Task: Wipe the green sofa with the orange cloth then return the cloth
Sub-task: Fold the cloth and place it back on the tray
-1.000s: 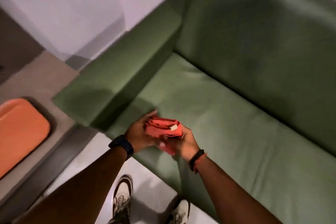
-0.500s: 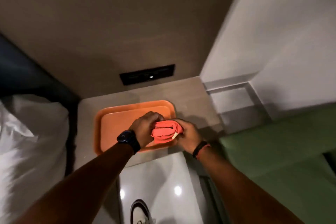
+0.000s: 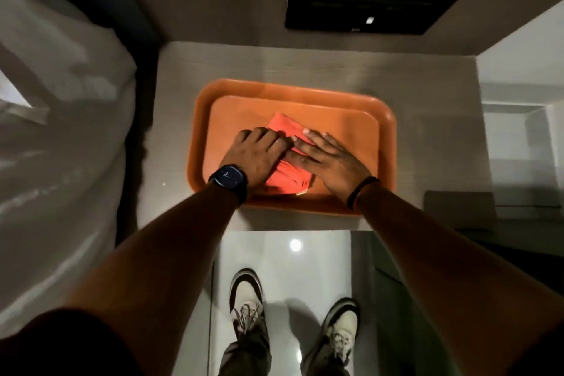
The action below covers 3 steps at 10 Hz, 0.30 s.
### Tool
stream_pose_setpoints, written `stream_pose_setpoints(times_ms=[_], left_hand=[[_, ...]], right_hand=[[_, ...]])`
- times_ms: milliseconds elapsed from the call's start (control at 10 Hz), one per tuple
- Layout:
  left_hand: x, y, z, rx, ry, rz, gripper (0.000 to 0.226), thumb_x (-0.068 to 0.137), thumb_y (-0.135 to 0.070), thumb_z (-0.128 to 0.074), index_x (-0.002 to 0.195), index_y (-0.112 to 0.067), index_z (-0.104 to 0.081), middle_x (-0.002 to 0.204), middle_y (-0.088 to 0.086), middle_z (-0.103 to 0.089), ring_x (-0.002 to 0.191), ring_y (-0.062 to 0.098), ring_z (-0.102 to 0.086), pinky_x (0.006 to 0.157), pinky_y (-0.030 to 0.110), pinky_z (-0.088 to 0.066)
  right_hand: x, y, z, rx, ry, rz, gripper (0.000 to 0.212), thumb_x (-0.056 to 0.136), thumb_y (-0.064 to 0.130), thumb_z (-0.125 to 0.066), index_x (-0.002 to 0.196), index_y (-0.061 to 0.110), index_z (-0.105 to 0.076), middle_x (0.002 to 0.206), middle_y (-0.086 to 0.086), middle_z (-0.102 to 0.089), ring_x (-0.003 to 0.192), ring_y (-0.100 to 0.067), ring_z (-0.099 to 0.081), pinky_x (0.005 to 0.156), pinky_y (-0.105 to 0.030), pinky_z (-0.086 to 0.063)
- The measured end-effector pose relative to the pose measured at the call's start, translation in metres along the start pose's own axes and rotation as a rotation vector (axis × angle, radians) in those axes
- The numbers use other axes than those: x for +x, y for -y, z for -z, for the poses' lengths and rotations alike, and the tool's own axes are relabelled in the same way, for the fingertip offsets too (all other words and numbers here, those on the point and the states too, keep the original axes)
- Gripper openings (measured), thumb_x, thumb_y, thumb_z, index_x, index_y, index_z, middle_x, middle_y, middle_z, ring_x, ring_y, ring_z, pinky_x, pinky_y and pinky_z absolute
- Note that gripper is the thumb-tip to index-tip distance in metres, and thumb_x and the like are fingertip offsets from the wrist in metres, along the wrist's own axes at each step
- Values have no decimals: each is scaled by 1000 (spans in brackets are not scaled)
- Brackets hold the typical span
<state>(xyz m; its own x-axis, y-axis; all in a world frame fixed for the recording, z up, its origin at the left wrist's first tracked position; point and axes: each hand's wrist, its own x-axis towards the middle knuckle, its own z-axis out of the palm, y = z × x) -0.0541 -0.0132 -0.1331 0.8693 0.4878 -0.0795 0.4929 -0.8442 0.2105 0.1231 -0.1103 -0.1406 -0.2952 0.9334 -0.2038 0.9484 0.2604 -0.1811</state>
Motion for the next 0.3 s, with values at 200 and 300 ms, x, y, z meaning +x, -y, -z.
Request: stream_pose_setpoints(times_ms=[200,300], left_hand=[[-10,-1,-2,-28,139,37,52,88,-32,-53,135,-13,-43,133,16,-49,121,36,-43,97,48,-35],[-7,-3,31,-55,105,46,67,79,-42,-35,139,-12,-38,142,17,-43,129,36,-37,104,48,-30]], right_hand=[[-7,1,4,93,-14,-31,58,91,-4,-43,142,22,-32,152,-10,-29,141,-33,-20,115,-50,-21],[-15,-4,50,235,-283,-196,74,70,-17,-50,138,10,-38,145,-19,-39,136,-36,-32,110,-52,-32]])
